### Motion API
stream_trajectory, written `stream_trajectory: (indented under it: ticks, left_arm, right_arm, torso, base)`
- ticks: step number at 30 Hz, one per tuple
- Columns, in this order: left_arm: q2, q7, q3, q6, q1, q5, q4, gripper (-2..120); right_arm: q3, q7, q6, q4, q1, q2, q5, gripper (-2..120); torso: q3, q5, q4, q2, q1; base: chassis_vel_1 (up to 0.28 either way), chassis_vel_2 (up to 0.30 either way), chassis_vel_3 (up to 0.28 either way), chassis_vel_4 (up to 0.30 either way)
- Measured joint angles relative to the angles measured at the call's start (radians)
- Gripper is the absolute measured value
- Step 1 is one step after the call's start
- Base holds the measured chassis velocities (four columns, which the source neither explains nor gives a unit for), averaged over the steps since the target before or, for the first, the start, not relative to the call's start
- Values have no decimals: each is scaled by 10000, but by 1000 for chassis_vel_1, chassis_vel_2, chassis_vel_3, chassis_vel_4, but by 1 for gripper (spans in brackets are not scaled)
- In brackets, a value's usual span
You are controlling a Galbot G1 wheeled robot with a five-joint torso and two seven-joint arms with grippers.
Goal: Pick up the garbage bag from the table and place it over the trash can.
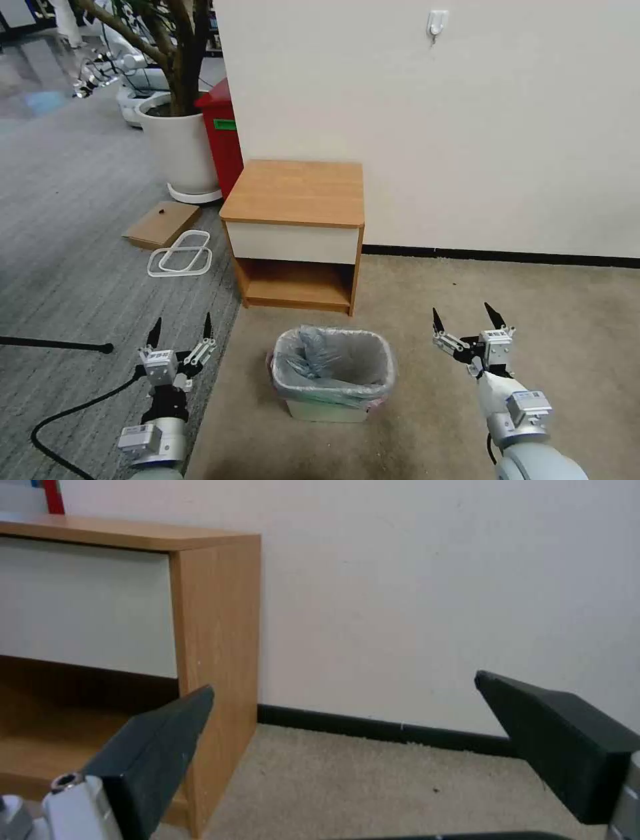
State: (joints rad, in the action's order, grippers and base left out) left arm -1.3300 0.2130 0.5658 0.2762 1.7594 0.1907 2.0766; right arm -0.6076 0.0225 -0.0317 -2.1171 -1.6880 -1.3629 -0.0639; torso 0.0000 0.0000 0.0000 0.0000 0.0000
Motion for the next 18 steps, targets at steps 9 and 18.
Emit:
stream_trajectory:
  ticks: [9,18]
  left_arm:
    - [6,0,0,-18,-1,12,16,91]
    - [10,0,-1,-24,-2,19,22,91]
  right_arm:
    - [1,5,0,-10,1,6,-4,100]
    - [0,6,0,-18,1,10,-9,100]
  torso:
    - [0,0,0,0,0]
    - [0,0,0,0,0]
  base:
    - [0,0,0,0]
    - [0,0,0,0]
